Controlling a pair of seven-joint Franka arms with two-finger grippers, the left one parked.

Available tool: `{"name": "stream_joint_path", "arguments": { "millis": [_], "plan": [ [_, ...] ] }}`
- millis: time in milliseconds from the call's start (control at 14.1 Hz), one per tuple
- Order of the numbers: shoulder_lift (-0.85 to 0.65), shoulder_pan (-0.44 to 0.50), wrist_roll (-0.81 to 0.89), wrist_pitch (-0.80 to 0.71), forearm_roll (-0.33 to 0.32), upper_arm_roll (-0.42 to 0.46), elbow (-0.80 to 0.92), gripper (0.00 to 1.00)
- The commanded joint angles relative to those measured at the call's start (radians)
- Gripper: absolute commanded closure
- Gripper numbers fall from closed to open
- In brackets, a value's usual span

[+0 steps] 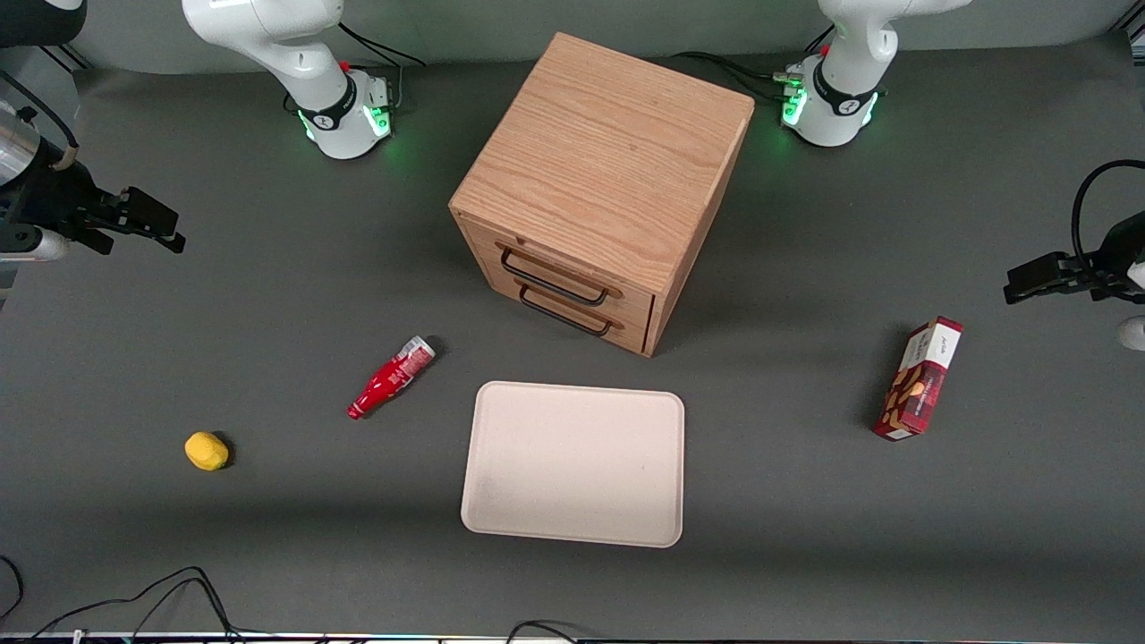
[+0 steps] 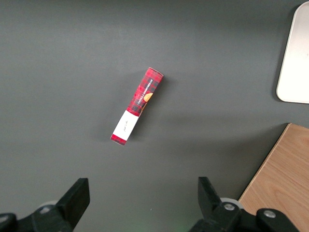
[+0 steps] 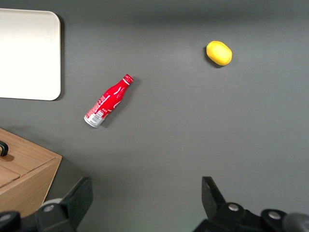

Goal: Place coke bottle on tray
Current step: 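Move the right gripper down over the red Coca-Cola bottle's neck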

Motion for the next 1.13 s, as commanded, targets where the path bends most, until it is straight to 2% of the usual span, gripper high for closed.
{"name": "stream_joint_path", "arguments": {
  "millis": [0,354,425,637,850,1062],
  "plan": [
    [0.02,0.006,-0.011,-0.024,0.021,0.001,0.034,0.0],
    [0.066,0.012,-0.006,-0.024,0.027,0.006,0.051,0.0],
    [0.078,0.012,0.036,-0.013,0.03,0.013,0.049,0.0],
    [0.133,0.014,0.249,0.033,0.082,0.051,0.048,0.0],
    [0.202,0.014,0.493,0.117,0.084,0.107,0.016,0.0],
    [0.282,0.014,0.688,0.302,0.082,0.151,-0.085,0.0]
  ]
}}
